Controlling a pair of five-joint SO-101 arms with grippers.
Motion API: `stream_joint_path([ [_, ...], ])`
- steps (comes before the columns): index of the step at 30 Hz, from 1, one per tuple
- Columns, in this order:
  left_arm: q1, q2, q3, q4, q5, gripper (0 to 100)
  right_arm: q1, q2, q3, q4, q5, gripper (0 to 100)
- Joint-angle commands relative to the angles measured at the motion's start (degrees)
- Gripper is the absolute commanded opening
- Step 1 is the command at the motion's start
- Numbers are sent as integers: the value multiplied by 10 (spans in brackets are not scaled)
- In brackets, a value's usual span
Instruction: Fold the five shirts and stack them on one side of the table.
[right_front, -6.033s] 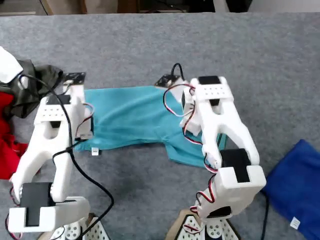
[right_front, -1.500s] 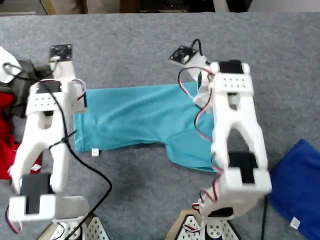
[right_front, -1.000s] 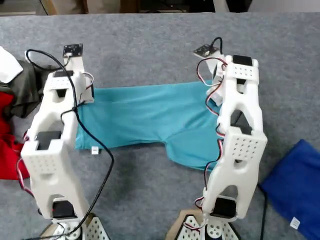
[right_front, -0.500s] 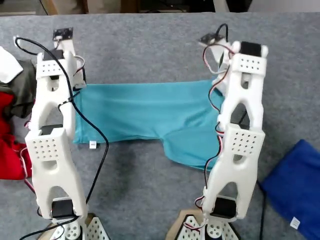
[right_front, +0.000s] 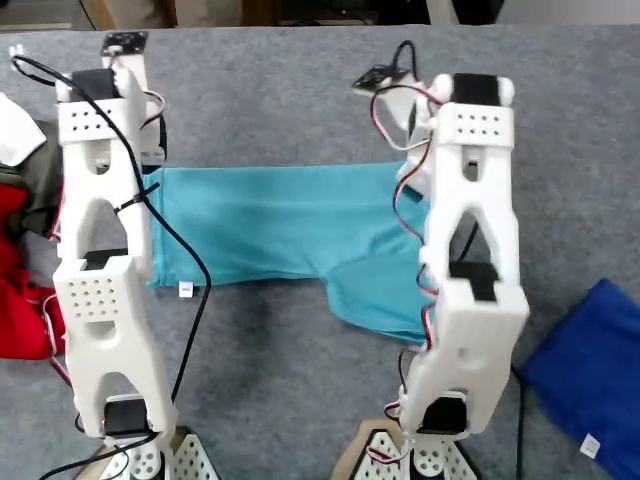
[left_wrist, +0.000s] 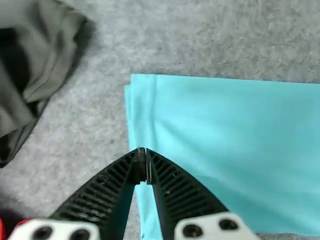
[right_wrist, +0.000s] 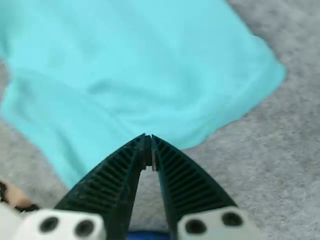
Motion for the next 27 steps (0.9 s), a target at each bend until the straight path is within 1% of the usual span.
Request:
stream_joint_path([
  [1,-15,-16,-29,11,-3,19,-29,-123,105,-37,6,9],
  [5,-16,-66,47,11,-3,19,-45,-207,239,-76,7,9],
  [9,-11,-163,162,8,-3,19,-56,-294,376,-117,10,9],
  [11,-11,-213,227,-11,-3,19,-67,-338,448,-135,27,9],
  [15,-17,-317,411,-96,-5,19,-80,-425,579,-164,47,26],
  [17,-17,-365,528,-158,-22,19,-82,-465,628,-166,56,80],
  [20,-19,-435,696,-254,-26,19,-84,-525,688,-164,69,152],
  [24,-27,-504,884,-347,-24,19,-87,-596,760,-163,87,166],
  [27,-36,-544,981,-402,-23,20,-123,-633,818,-164,90,167],
])
